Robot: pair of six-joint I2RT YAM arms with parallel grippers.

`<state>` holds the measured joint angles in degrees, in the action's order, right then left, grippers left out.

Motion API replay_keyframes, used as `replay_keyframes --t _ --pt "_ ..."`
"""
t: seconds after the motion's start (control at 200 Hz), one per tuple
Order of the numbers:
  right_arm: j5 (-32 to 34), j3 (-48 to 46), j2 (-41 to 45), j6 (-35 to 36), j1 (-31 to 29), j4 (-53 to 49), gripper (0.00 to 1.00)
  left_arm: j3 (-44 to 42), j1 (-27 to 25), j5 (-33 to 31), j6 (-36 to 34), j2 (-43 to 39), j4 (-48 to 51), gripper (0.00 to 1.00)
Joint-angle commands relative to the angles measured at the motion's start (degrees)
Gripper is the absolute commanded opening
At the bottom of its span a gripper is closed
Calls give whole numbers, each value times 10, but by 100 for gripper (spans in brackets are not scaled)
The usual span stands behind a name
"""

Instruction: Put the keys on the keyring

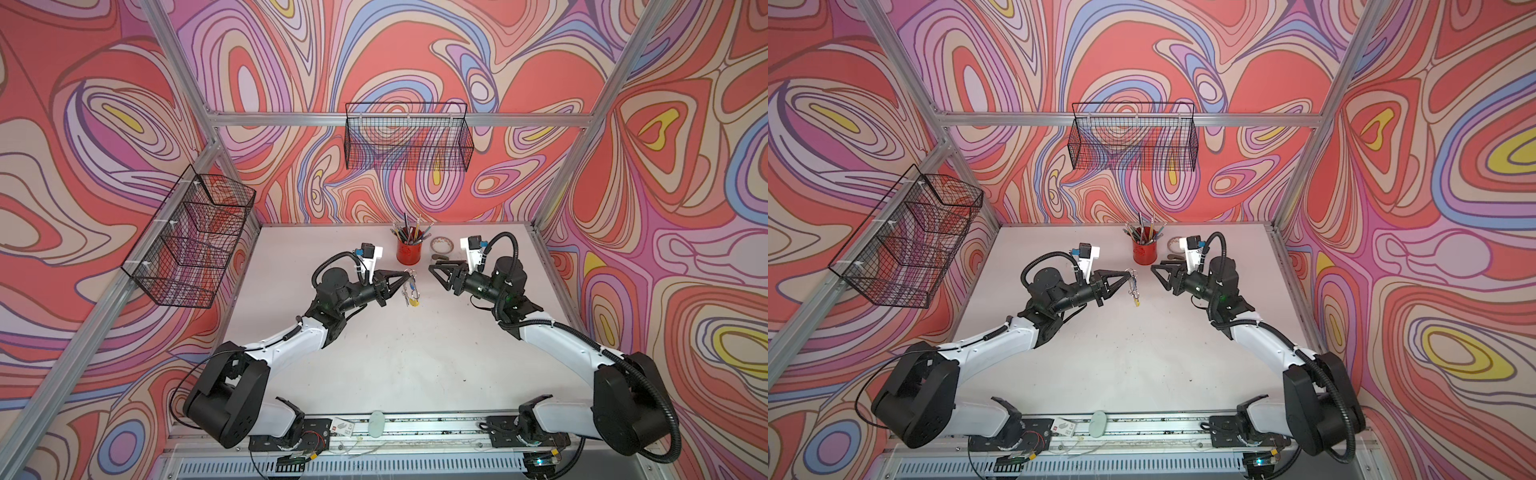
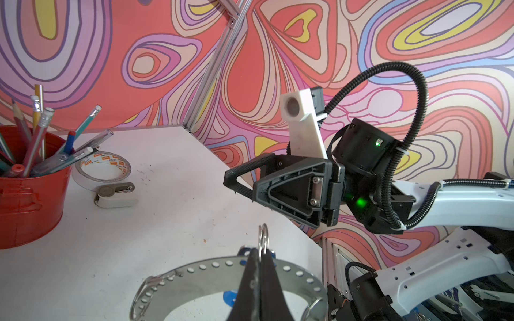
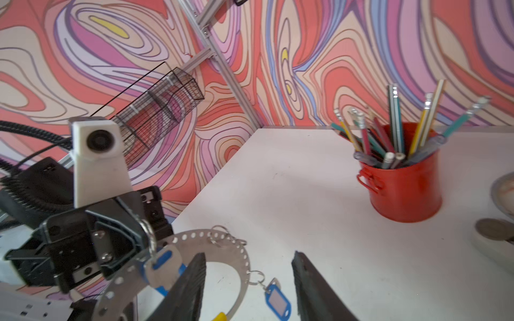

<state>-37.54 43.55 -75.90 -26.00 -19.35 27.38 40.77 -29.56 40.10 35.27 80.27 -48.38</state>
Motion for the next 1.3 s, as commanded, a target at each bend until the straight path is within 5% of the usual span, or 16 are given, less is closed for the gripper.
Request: replay_keyframes --t 0.0,0.27,1.297 --pt "-60 31 -18 -4 -15 -10 50 0 2 25 9 1 -42 0" --pt "-107 40 -37 -29 -25 14 40 3 2 17 1 0 -24 0" --pt "-107 45 -23 -48 -25 2 41 11 2 16 -6 9 -10 0"
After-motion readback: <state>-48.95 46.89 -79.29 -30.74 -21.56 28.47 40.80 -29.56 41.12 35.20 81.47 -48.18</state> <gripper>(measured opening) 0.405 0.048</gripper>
